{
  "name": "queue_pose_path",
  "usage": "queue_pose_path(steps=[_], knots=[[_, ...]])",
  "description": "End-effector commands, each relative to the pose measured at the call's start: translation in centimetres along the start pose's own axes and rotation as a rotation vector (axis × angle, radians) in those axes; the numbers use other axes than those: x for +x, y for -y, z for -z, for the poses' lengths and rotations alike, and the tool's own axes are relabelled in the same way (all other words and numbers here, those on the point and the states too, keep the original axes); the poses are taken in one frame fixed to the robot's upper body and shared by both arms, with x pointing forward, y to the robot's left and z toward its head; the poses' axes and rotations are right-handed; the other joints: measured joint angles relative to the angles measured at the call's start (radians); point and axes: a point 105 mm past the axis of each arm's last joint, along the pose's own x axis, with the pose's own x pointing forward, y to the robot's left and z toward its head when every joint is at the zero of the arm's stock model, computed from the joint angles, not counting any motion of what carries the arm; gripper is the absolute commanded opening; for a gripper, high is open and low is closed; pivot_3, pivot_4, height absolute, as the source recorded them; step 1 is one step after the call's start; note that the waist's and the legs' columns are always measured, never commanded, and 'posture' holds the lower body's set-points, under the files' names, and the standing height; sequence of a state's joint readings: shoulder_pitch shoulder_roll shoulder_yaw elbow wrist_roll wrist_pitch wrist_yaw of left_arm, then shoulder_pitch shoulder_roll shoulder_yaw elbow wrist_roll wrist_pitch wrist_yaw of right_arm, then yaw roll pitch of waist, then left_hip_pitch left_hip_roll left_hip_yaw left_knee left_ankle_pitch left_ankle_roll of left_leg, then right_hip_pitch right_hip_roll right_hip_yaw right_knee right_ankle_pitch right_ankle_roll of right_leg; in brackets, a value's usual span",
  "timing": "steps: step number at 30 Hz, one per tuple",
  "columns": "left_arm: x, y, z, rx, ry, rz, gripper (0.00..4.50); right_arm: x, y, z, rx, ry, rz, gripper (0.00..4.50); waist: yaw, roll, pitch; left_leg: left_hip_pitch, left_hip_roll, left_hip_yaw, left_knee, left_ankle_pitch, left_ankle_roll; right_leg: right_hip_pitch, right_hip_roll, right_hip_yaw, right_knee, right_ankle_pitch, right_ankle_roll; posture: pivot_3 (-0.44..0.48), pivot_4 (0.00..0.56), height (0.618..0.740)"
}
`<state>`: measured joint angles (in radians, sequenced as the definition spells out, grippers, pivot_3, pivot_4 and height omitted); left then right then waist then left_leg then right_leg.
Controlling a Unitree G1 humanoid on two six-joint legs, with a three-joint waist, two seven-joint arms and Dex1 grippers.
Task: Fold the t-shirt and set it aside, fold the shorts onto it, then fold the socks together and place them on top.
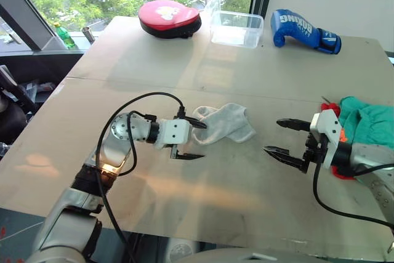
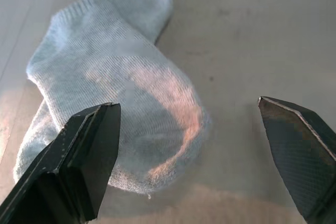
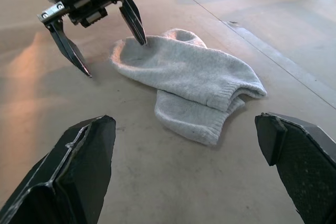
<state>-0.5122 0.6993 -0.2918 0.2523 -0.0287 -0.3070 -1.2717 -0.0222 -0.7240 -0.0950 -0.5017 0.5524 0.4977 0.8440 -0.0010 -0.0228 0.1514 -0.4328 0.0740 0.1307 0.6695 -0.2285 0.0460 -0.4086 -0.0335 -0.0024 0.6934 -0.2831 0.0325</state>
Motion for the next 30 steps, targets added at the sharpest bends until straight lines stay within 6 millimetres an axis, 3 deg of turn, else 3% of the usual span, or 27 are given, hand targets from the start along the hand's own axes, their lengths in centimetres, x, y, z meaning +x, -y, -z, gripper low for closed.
queue_pose_path(steps=[1,4,8,13,16,20,24,30], knots=[[0.1,-0.8,-0.1,0.082,-0.008,0.003,4.46,-0.2,-0.3,-0.9,-0.036,0.031,0.007,4.50,0.000,0.000,0.000,0.000,0.000,0.000,0.000,0.000,0.000,0.000,0.000,0.000,0.000,0.000,0.000,0.000,0.150,0.735],[0.2,-1.4,-0.7,0.086,0.037,-0.004,4.46,-0.3,-0.3,-0.9,-0.035,0.034,0.016,4.50,0.001,0.000,0.000,0.000,0.000,0.000,0.000,0.000,0.000,0.000,0.000,0.000,0.000,0.000,0.000,0.000,0.150,0.735],[-1.2,-3.6,-4.4,0.112,0.172,-0.032,4.46,-0.6,-0.2,-1.0,-0.040,0.033,0.039,4.50,0.000,0.000,0.000,0.000,0.000,0.000,0.001,0.000,0.000,0.000,0.000,0.000,0.001,0.000,0.000,0.000,0.150,0.735],[-2.8,-4.2,-6.4,0.134,0.178,0.018,4.46,-1.0,-0.1,-1.1,-0.038,0.038,0.064,4.50,-0.005,0.000,0.000,0.000,0.000,-0.001,0.001,0.000,-0.001,0.000,0.000,0.000,0.001,0.000,0.000,0.000,0.150,0.735],[-2.9,-2.9,-4.9,0.161,0.096,0.098,3.75,-1.0,0.1,-1.2,-0.037,0.044,0.069,4.50,-0.012,0.000,0.000,0.000,0.000,0.000,0.001,0.001,-0.002,0.000,0.001,0.000,0.001,0.000,0.000,0.000,0.150,0.735],[-2.5,-2.1,-2.9,0.146,0.030,0.127,1.85,-0.8,0.1,-1.2,-0.037,0.046,0.066,4.50,-0.010,0.000,0.000,0.001,0.000,0.000,0.001,0.001,-0.001,0.000,0.002,0.000,0.001,0.000,0.000,0.000,0.150,0.735],[-1.2,-1.6,-1.0,0.094,0.001,0.137,1.85,-0.6,0.1,-1.3,-0.037,0.050,0.064,4.50,-0.008,0.000,0.000,0.000,0.000,0.000,0.001,0.000,0.000,0.000,0.002,0.000,0.001,0.000,0.000,0.000,0.150,0.735],[-0.4,-1.6,-0.7,0.018,0.063,0.114,1.85,-0.8,0.0,-1.3,-0.040,0.044,0.071,4.50,-0.007,0.000,0.000,0.000,0.000,0.000,0.001,0.000,0.000,0.000,0.002,0.000,0.001,0.000,0.000,0.000,0.150,0.735]])
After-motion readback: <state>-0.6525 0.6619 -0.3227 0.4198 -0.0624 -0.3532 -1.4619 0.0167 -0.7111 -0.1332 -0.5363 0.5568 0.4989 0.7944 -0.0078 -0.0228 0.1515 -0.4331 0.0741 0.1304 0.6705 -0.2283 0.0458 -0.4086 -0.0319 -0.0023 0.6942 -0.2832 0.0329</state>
